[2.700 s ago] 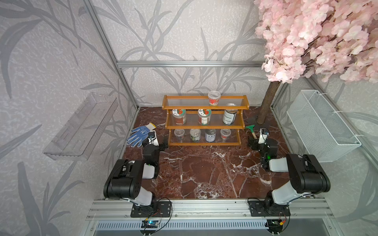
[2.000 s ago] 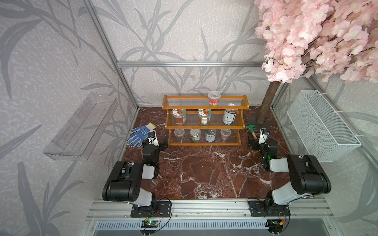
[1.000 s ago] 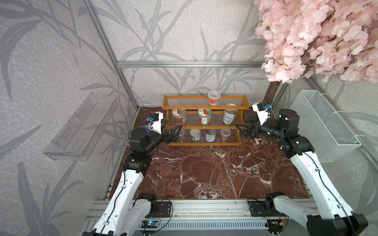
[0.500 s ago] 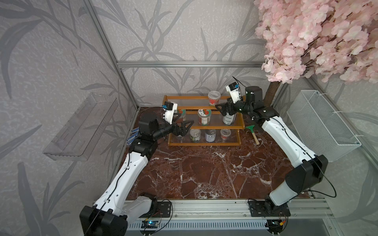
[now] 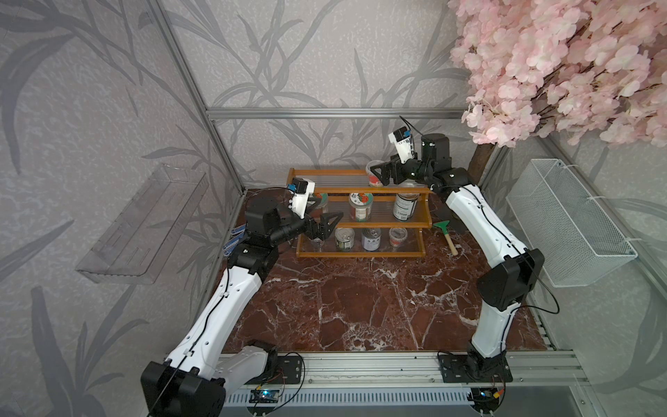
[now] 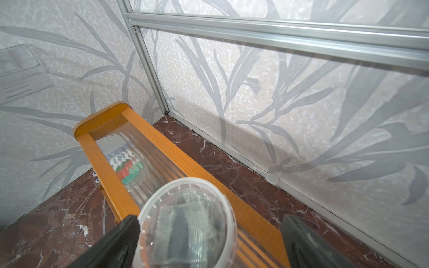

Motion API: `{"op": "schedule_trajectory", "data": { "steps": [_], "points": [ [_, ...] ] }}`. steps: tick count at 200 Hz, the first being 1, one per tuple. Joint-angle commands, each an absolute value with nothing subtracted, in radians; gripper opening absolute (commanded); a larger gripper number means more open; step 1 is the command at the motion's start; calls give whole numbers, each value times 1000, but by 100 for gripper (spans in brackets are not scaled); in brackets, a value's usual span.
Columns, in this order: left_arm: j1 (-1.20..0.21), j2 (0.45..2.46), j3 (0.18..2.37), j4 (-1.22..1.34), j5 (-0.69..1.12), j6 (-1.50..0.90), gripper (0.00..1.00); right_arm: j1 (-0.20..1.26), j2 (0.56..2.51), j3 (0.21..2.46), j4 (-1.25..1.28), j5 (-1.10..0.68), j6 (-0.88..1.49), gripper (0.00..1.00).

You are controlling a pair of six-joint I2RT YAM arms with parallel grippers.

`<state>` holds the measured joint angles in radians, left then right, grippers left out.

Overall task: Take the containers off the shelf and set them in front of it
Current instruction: 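Pick up a container from the shelf.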

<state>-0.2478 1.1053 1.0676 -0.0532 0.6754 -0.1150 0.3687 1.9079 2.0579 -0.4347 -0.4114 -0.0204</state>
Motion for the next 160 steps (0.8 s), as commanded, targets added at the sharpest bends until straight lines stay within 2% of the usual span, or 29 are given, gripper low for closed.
{"op": "schedule_trajectory", "data": {
  "steps": [1, 42, 67, 117, 160],
  "points": [
    [-250, 1117, 1086, -60, 695, -89, 100, 385, 1935, 2104, -483, -447, -33, 99],
    [-250, 1127, 1084, -53, 689, -91, 100, 385, 1954, 2126, -476, -469, -28, 99],
    [-250, 1135, 1085, -51, 688, -91, 100, 386, 1979, 2173, -521, -449, -52, 95],
    [-250, 1148, 1089, -52, 689, -90, 100, 389, 2013, 2238, -581, -445, -81, 79],
    [-251, 1153, 1087, -57, 693, -81, 100, 392, 2019, 2255, -623, -448, -102, 80]
  ]
}}
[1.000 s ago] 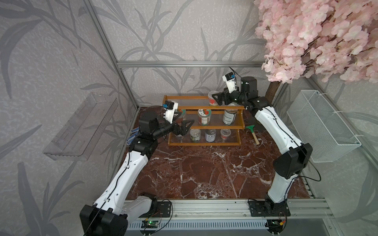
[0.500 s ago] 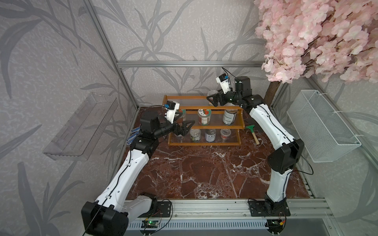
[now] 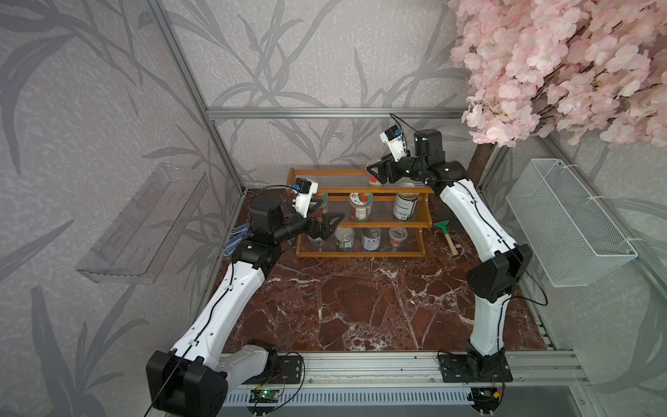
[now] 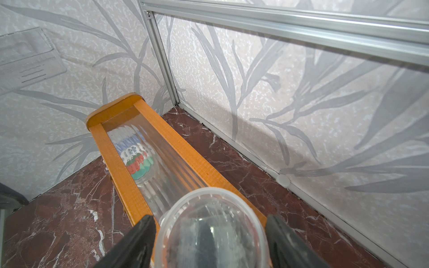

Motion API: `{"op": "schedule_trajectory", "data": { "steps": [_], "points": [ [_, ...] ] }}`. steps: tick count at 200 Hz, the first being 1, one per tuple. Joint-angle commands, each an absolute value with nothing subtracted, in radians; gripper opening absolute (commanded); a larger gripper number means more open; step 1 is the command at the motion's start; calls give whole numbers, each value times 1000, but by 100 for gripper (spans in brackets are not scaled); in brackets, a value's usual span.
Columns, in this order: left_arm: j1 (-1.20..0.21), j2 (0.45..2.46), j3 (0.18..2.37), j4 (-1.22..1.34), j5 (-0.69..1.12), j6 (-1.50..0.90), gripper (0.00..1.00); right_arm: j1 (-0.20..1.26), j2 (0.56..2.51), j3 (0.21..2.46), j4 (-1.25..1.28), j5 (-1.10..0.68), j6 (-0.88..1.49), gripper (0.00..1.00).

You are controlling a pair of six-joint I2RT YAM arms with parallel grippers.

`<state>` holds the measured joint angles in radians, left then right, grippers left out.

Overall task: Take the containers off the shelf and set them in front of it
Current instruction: 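Pick up a container from the shelf.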

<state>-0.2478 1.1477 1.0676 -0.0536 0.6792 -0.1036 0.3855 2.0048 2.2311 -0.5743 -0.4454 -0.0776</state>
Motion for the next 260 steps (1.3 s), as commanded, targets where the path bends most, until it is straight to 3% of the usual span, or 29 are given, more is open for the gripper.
{"op": "schedule_trajectory", "data": {
  "steps": [1, 17, 35, 98, 187, 231, 260],
  "points": [
    [-250, 1154, 1088, -57, 694, -80, 100, 392, 2020, 2255, -624, -448, -102, 81],
    [-250, 1160, 1086, -58, 699, -79, 100, 394, 2017, 2252, -625, -445, -104, 89],
    [-250, 1163, 1086, -58, 704, -78, 100, 394, 2017, 2256, -628, -444, -107, 90],
    [-250, 1163, 1079, -58, 708, -74, 100, 397, 2009, 2258, -637, -420, -113, 72],
    [-250, 1169, 1117, -52, 741, -106, 100, 413, 1891, 2234, -669, -494, -148, 68],
    [-250, 1150, 1153, -92, 752, -107, 100, 452, 1726, 2042, -635, -549, -171, 67],
    [-250, 1114, 1144, -168, 745, -77, 100, 509, 1560, 1756, -483, -558, -149, 67]
  ]
}}
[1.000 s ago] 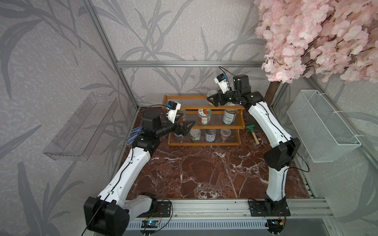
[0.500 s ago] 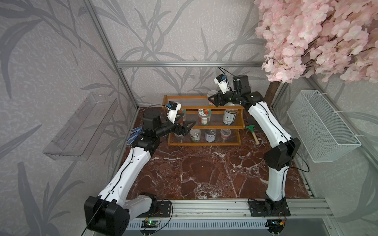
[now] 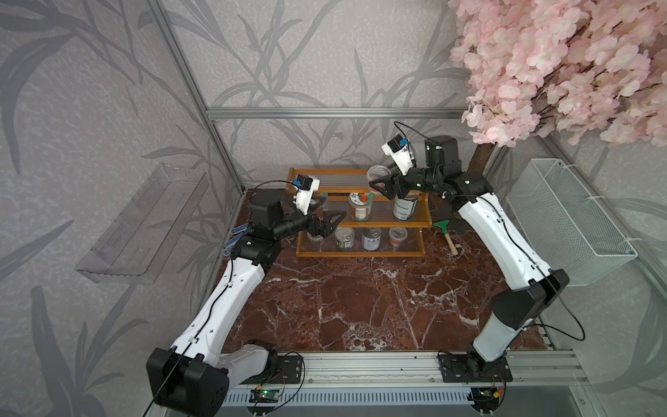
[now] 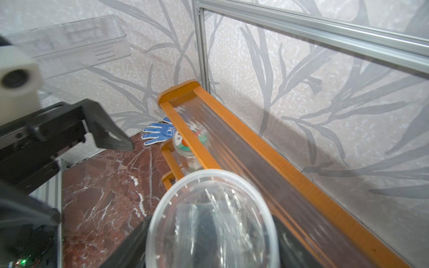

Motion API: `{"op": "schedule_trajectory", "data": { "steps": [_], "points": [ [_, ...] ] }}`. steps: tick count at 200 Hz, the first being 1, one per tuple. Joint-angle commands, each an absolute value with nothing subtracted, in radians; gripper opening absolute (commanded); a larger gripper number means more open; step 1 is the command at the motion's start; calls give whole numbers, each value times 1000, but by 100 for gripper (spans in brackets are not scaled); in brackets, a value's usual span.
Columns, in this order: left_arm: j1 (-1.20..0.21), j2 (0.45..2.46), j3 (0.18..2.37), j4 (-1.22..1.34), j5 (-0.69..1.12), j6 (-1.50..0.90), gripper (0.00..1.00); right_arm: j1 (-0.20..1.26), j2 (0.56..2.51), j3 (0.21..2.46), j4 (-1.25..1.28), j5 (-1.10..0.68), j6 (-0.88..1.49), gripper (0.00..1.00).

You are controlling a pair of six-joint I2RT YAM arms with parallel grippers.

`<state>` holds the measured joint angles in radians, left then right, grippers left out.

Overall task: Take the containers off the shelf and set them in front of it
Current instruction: 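Pick up a container from the shelf, then place the container at the center of the board.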

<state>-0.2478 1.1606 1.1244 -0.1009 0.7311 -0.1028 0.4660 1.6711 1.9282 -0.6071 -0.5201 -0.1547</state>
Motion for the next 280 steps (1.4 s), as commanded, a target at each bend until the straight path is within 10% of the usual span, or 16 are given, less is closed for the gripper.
{"op": "schedule_trajectory", "data": {
  "steps": [1, 98, 280],
  "points": [
    [-250, 1113, 1143, -169, 744, -75, 100, 510, 1553, 1742, -475, -559, -147, 67],
    [-235, 930, 914, -258, 660, -63, 100, 789, 1444, 953, 228, -410, -45, 67],
    [-172, 769, 815, -419, 557, -33, 100, 972, 2050, 1033, 673, -332, -14, 73]
  ]
}}
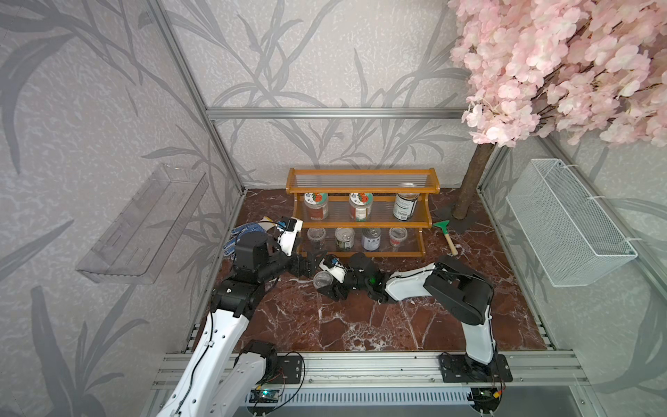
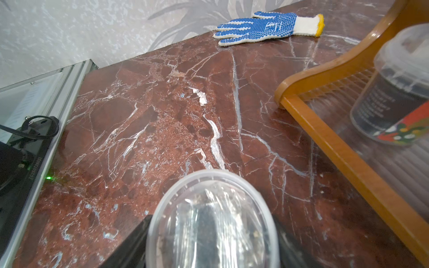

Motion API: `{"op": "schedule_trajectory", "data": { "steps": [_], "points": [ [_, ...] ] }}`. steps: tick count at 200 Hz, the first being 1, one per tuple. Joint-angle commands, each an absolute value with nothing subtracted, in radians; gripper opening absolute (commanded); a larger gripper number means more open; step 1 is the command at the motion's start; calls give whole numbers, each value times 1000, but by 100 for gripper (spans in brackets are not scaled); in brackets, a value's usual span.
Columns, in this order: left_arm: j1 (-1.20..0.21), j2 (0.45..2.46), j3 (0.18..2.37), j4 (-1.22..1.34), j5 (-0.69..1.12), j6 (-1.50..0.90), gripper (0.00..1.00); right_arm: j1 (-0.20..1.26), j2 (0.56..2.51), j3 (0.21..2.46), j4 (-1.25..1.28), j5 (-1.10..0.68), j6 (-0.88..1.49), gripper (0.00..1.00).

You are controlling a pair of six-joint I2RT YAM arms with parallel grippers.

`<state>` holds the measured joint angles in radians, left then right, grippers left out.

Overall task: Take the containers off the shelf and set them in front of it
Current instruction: Place the container at the center of the board.

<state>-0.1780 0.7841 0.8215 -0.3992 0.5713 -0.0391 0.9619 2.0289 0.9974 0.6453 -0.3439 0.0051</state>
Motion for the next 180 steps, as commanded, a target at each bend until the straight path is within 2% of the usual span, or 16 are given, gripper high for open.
{"op": "schedule_trajectory", "data": {
  "steps": [1, 85, 130, 180],
  "points": [
    [-172, 769, 815, -419, 557, -32, 100, 972, 2051, 1034, 673, -332, -15, 74],
    [-165, 776, 812, -428, 542, -7, 100, 973, 2073, 1038, 649, -235, -59, 81],
    [-163, 781, 817, -424, 536, -13, 100, 970, 2043, 1020, 695, -236, -29, 100],
    [-161, 798, 825, -410, 522, -21, 100, 945, 1918, 911, 716, -260, -14, 99]
  ]
}}
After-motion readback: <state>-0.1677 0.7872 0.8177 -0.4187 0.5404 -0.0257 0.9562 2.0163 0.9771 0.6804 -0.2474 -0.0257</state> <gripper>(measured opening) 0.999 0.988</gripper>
